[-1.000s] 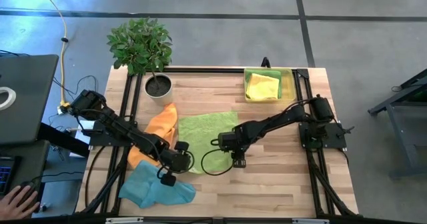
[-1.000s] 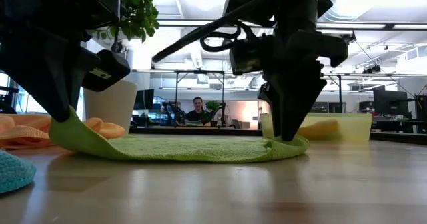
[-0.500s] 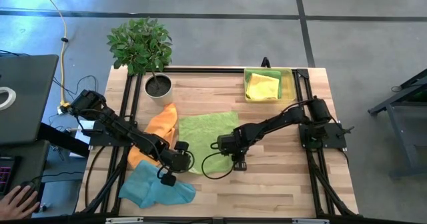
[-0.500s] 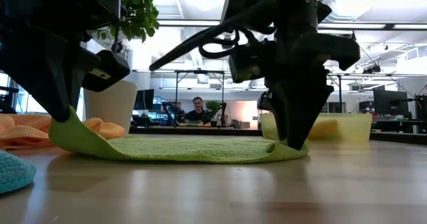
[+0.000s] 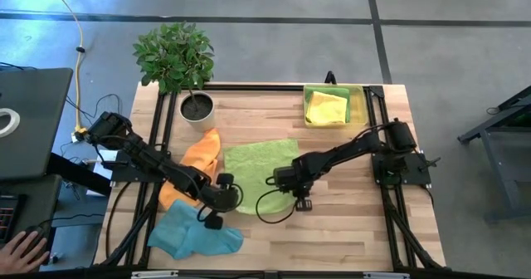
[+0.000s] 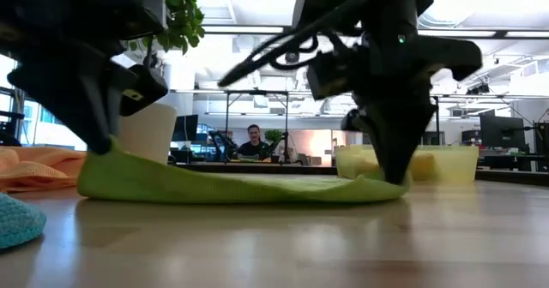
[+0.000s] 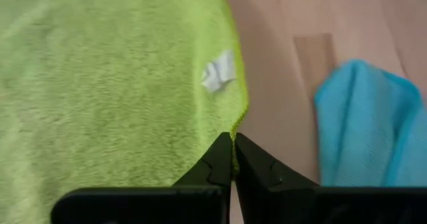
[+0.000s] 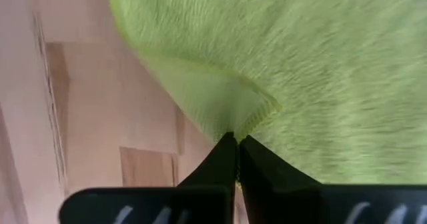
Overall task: Fold microfiber towels
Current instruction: Fold the light green microfiber towel
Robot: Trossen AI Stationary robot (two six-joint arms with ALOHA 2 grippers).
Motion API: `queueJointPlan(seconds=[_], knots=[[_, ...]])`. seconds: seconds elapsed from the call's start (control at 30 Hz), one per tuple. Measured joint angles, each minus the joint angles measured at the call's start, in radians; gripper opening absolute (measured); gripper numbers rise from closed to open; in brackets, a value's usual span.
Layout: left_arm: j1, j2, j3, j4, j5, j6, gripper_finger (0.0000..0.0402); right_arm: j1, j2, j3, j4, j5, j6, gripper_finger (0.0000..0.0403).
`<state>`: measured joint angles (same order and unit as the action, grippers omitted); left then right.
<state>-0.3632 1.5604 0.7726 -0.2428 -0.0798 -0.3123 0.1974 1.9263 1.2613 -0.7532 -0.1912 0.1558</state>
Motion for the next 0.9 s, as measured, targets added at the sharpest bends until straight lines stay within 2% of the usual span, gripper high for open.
queueJointPlan(seconds=[0.13, 0.23, 0.47, 0.67, 0.77, 0.9], knots=[[0.022, 0.0, 0.009, -0.007, -0.038, -0.019, 0.0001, 0.0, -0.053, 0.0, -0.003, 0.096, 0.001, 0.0001], [0.039, 0.0, 0.027, -0.07, -0.079, -0.028, 0.0001, -0.001, -0.092, 0.0, -0.019, 0.179, 0.028, 0.0001], [0.089, 0.0, 0.039, -0.241, -0.276, -0.105, 0.0001, -0.012, -0.098, 0.0, -0.033, 0.418, 0.143, 0.0001], [0.153, 0.0, 0.039, -0.262, -0.419, -0.107, 0.0001, -0.054, -0.087, 0.0, -0.037, 0.608, 0.185, 0.0001], [0.191, 0.0, 0.039, -0.267, -0.465, -0.07, 0.0001, -0.086, -0.087, 0.0, -0.039, 0.659, 0.188, 0.0001], [0.242, 0.0, 0.039, -0.27, -0.488, -0.044, 0.0001, -0.136, -0.087, 0.0, -0.035, 0.647, 0.216, 0.0]])
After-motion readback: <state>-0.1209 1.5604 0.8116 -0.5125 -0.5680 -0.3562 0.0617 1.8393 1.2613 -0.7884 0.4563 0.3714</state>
